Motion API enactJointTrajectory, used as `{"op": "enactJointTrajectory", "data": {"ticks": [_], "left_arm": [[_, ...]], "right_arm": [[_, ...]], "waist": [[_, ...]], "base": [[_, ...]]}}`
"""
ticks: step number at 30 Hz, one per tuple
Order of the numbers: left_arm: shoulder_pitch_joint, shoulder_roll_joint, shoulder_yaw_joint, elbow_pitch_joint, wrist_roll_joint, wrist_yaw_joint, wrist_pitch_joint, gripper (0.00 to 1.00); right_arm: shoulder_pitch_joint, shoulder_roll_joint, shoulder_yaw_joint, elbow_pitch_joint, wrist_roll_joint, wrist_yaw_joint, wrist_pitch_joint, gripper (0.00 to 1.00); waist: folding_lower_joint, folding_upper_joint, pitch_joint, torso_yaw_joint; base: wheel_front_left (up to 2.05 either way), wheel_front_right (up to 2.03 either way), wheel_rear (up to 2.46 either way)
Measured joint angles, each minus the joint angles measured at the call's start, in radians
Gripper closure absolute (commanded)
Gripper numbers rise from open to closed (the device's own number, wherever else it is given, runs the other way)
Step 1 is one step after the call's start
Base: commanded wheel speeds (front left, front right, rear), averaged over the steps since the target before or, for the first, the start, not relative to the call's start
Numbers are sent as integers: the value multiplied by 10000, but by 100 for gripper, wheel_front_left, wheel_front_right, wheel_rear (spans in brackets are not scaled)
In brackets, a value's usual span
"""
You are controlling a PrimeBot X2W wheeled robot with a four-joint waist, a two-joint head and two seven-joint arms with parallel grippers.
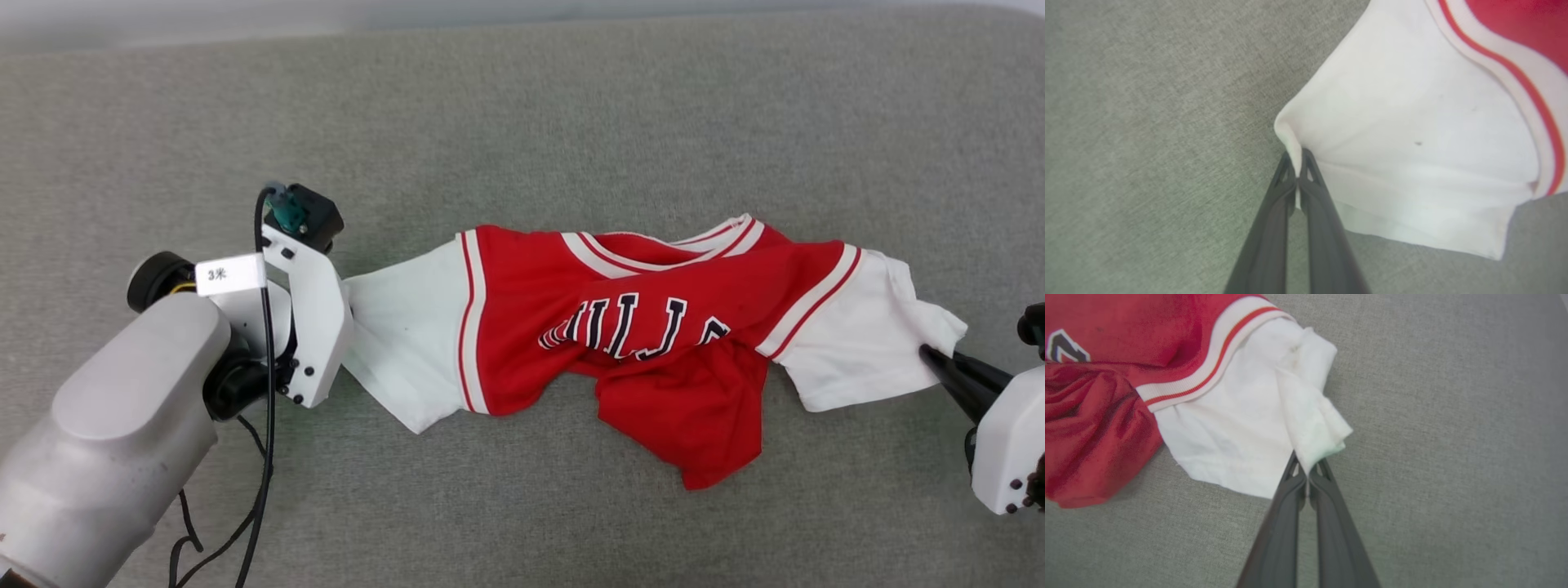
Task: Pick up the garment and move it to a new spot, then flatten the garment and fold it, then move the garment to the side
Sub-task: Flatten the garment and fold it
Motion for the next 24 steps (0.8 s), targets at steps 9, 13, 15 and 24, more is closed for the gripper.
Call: {"op": "enactJointTrajectory", "data": {"ticks": [9, 13, 15, 24], "left_arm": [[-49, 408, 132, -694, 265, -2, -2796, 100], [-194, 715, 439, -1273, 556, 207, -3553, 100], [-300, 894, 479, -1661, 757, 320, -3691, 100], [-946, 1463, 1133, -3776, 1166, 1045, -4082, 100]], "right_arm": [[30, -249, -449, -221, -245, 0, -385, 100], [-35, -339, -694, -453, -362, 2, -637, 100], [-202, -389, -825, -600, -370, 2, -755, 100], [-1361, -493, -1112, -1221, -476, 2, -1057, 100]], "waist": [[0, 0, -1149, 401], [-1, -1, -1642, 641], [0, 0, -1872, 758], [-1, 0, -2610, 1154]], "base": [[0, 0, 0], [0, 0, 0], [0, 0, 0], [0, 0, 0]]}}
